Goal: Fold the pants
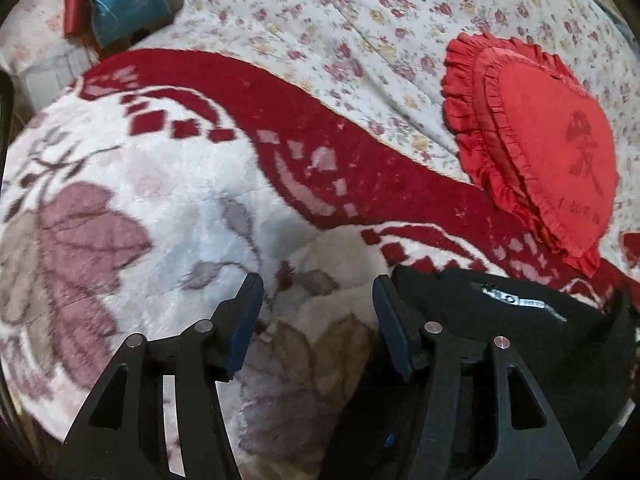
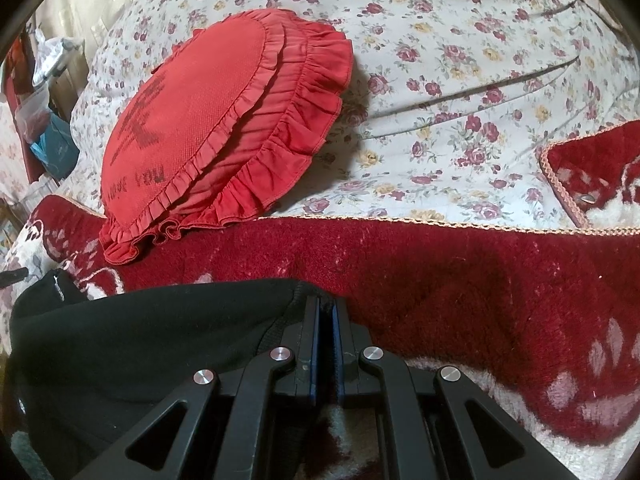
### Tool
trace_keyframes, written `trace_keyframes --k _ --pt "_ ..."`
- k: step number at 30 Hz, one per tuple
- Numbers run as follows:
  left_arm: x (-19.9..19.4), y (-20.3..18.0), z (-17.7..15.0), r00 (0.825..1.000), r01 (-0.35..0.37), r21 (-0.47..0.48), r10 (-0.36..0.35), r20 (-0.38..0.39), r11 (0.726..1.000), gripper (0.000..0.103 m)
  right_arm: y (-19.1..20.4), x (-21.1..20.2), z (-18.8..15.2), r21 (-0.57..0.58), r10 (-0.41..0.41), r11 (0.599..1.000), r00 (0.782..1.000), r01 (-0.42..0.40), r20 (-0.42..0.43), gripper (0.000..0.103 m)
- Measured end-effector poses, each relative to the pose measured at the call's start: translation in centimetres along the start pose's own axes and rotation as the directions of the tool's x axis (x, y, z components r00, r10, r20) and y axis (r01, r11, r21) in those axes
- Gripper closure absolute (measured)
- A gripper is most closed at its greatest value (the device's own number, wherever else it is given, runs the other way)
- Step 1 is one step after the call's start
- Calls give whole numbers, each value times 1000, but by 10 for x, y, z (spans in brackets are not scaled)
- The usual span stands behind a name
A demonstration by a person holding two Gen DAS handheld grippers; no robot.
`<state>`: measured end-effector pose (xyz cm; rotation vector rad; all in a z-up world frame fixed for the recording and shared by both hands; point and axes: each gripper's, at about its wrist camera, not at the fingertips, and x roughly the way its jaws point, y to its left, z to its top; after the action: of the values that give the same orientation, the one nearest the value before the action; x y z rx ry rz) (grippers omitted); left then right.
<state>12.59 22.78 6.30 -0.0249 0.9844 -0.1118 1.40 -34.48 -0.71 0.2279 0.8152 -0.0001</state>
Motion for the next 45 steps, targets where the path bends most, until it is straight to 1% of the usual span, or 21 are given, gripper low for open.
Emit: trace_keyframes --k 2,3,7,11,15,17,20,22,23,25,28,30,31,32,33,34,37,39,41,43,45 --pt "6 2 5 997 70 9 -70 -16 997 46 0 0 0 2 2 1000 1000 -2 0 99" --pt "9 5 9 994 106 30 -105 -27 994 46 0 0 0 1 0 1000 1000 0 1 99" --pt "21 13 20 981 185 85 -179 -70 979 46 0 0 0 -5 -7 1000 1000 7 0 99" --pt "40 21 25 961 254 92 -240 -137 963 46 -1 1 0 8 8 1000 1000 -8 0 99" --pt "52 9 21 921 367 106 -345 -179 924 46 -7 2 0 41 43 998 999 -43 0 99" --pt "57 -2 19 896 424 110 -397 -199 899 46 -7 1 0 45 48 998 999 -48 -2 99" --pt "69 -15 18 867 470 109 -435 -241 876 46 -8 2 0 42 44 998 999 -44 -2 99" --pt "76 -22 16 843 501 96 -459 -279 860 46 -7 2 0 42 44 998 999 -44 -2 99" --pt "78 -26 13 838 506 101 -461 -292 856 46 -8 2 0 42 44 998 999 -44 -2 99" --pt "79 -31 10 842 502 115 -453 -294 857 46 -8 2 0 41 43 998 999 -43 -2 99" --pt "80 -27 11 841 504 86 -466 -274 859 46 -7 2 0 43 45 998 999 -45 -2 99" --pt "79 -26 11 852 489 87 -454 -259 868 62 -8 2 0 42 44 998 999 -44 -3 99" --pt "79 -25 11 856 483 86 -450 -255 871 62 -7 2 0 43 45 998 999 -45 -3 99" --pt "78 -26 10 859 481 92 -447 -250 872 67 -7 2 0 43 44 998 999 -44 -3 99" --pt "75 -28 10 863 477 106 -443 -244 872 82 -7 2 0 42 44 998 999 -44 -3 99" --pt "71 -29 10 878 456 128 -422 -226 881 89 -7 2 0 43 45 998 999 -45 -3 99" --pt "55 -25 14 895 438 141 -417 -155 888 95 -8 2 0 45 47 998 999 -46 -3 99" --pt "41 -22 17 904 425 153 -412 -109 892 96 -8 2 0 48 50 998 999 -50 -4 99" --pt "30 -24 20 911 412 179 -402 -87 894 96 -10 1 1 61 60 996 998 -60 -4 99" --pt "18 -28 23 923 385 218 -378 -76 897 97 -10 0 5 61 61 996 998 -60 -18 99" --pt "3 -31 29 936 347 257 -350 -38 902 97 -7 -6 14 58 62 997 997 -60 -35 99"
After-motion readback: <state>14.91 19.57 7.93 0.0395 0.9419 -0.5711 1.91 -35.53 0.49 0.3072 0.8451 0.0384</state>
